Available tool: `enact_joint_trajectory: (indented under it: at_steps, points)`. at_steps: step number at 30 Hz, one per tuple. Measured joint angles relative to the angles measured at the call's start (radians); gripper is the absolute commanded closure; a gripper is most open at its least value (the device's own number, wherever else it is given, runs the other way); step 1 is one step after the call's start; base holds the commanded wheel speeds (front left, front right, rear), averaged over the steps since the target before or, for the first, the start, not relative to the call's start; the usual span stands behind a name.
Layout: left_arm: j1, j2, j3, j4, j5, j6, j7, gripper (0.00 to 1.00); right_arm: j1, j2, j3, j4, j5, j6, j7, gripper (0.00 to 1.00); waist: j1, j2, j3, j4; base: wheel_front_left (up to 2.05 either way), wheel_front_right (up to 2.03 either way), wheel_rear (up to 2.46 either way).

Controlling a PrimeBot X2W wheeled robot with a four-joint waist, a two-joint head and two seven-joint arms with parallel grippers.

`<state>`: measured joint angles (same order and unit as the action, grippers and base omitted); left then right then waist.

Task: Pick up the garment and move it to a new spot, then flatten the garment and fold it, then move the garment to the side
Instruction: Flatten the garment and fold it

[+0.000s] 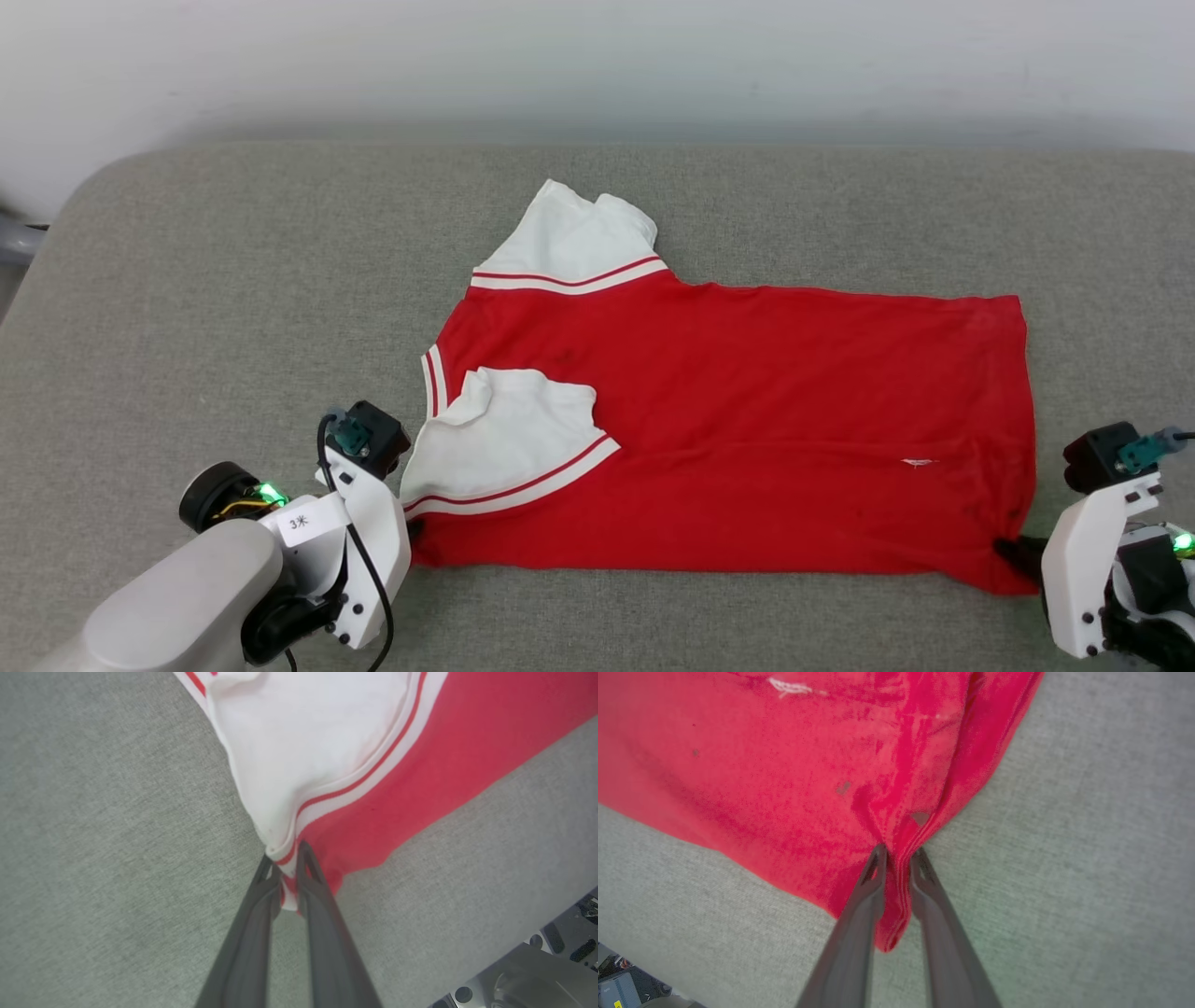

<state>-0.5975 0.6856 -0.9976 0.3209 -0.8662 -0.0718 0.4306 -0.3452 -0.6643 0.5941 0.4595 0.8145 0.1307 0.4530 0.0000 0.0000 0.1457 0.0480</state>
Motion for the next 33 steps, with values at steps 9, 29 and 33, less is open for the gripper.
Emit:
enact_joint_trajectory:
  at_steps: [9,29,33]
  points:
    - [0.019,0.019,0.001,0.014,-0.027,-0.009,-0.005,1.0,0.016,-0.063,0.024,-0.054,0.046,0.001,-0.084,1.0,0.0,0.0,-0.057,-0.005,0.0,0.0,0.0]
    - [0.151,0.091,-0.024,-0.097,-0.066,0.045,0.014,1.0,0.244,-0.099,-0.092,-0.189,0.063,0.001,-0.075,1.0,-0.0001,0.0,-0.105,-0.012,0.0,0.0,0.0]
    - [0.161,0.084,-0.026,-0.065,-0.073,0.046,0.007,1.0,0.254,-0.066,-0.107,-0.159,0.041,0.001,-0.065,1.0,0.0,0.0,-0.09,-0.015,0.0,0.0,0.0]
